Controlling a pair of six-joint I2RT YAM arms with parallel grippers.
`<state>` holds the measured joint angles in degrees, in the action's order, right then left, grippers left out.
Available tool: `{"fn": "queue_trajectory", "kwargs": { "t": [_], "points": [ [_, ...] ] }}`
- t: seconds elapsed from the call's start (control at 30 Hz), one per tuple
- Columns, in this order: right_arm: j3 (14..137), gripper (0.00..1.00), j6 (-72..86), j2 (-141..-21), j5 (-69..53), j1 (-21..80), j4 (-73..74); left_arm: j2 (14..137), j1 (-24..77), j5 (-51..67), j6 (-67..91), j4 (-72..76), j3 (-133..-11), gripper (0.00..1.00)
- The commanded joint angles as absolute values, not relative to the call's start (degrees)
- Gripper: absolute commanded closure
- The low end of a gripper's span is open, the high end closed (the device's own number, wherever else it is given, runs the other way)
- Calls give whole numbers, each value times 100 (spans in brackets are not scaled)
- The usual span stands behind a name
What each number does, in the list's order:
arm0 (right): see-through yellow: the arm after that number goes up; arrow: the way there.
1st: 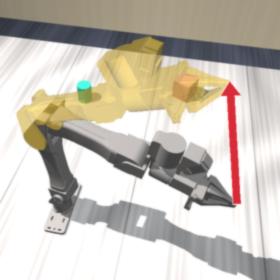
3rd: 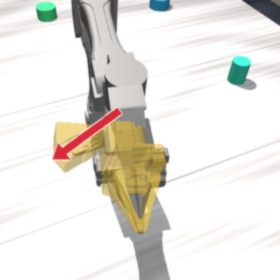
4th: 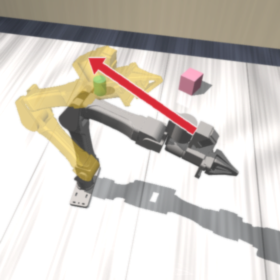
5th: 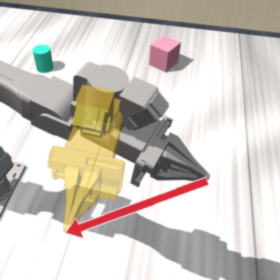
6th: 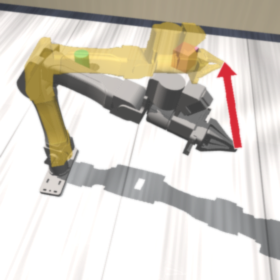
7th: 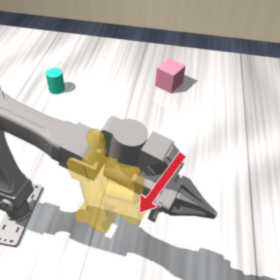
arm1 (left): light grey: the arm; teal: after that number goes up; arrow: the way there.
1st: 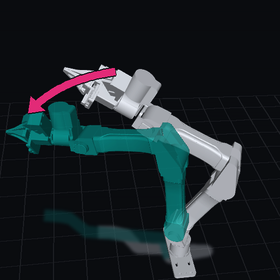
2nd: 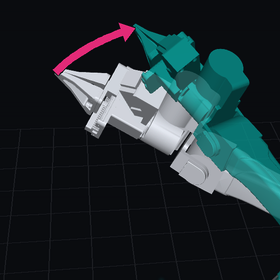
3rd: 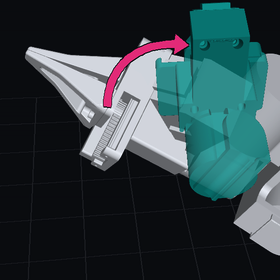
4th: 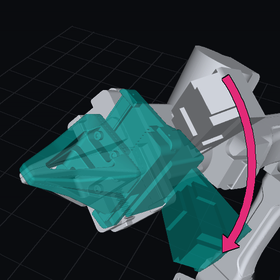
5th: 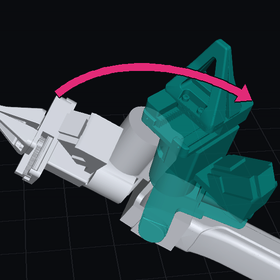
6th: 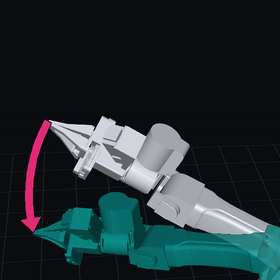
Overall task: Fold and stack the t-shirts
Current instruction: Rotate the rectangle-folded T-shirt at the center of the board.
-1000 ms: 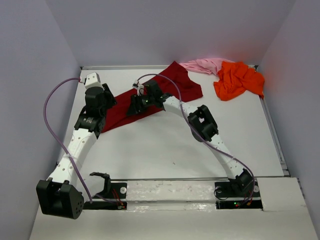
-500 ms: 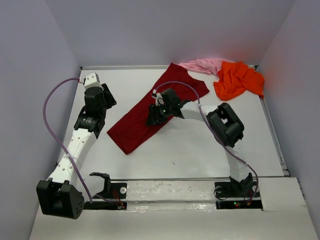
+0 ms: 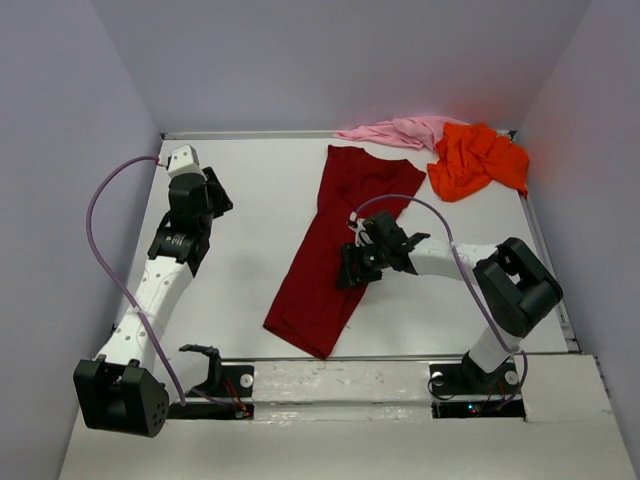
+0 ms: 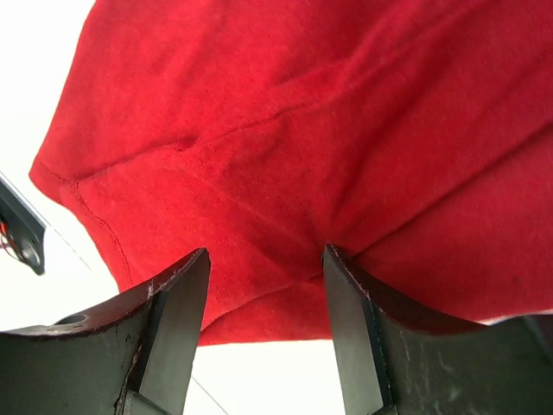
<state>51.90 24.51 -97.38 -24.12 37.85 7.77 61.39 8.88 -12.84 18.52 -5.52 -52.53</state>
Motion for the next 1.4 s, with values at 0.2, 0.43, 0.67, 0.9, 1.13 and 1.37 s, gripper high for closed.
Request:
{"fn": "queue_trajectory", "kwargs": {
  "t": [0.2,0.43,0.67,0.9,1.13,1.37],
  "points": [
    [6176,38,2163,-8859,-1671,3797,2037,6117,861,-1204,1899,-404,-5414,45],
    [8637,38,2048,-10096,-168,3551,2250,6073,853,-1178,1907,-387,-5388,45],
    [10246,39,2294,-12019,772,3183,1854,6012,879,-1221,1890,-369,-5353,45],
    [10732,39,2373,-12718,1485,2673,1986,5994,914,-1160,1872,-369,-5344,45],
    [10503,39,2119,-12543,1398,2426,1969,5968,923,-1125,1890,-360,-5353,45],
    [10590,39,1899,-12558,1178,2373,1934,5968,923,-1125,1872,-360,-5370,45]
  ]
}}
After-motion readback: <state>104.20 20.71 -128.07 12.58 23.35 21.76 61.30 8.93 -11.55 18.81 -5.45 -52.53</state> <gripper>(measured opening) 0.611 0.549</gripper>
